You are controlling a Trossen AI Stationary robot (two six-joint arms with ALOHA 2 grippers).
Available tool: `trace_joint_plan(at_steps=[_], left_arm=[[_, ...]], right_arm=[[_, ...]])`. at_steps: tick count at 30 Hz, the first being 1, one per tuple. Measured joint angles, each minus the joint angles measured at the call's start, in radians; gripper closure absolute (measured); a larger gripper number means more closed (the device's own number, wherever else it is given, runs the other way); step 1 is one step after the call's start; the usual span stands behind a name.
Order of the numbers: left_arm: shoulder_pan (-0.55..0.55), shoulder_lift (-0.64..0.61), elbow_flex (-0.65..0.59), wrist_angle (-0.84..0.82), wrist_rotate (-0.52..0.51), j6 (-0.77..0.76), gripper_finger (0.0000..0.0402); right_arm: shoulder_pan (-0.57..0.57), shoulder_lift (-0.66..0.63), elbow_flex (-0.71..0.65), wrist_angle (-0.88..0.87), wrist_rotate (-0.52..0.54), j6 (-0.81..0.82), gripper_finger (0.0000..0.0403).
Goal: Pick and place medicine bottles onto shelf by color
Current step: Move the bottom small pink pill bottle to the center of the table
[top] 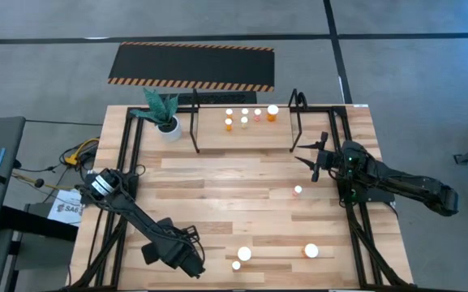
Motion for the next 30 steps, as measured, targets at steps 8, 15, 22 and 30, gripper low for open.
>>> trace_joint_plan(at_steps=[8,15,22,30], left_arm=[[0.010,0.000,0.000,0.008,-0.017,0.031,0.0255],[0.029,0.000,0.000,0.009,-0.026,0.038,0.0316],[0.099,0.000,0.014,-0.022,-0.084,0.175,0.0309],[0.250,-0.001,0.071,-0.095,-0.245,0.497,0.0313]], right_arm=[[0.000,0.000,0.000,0.000,0.000,0.000,0.0196],[0.000,0.000,0.000,0.000,0.000,0.000,0.0196],[0.000,0.000,0.000,0.000,0.000,0.000,0.0196],[0.000,0.000,0.000,0.001,0.000,0.000,0.0196]])
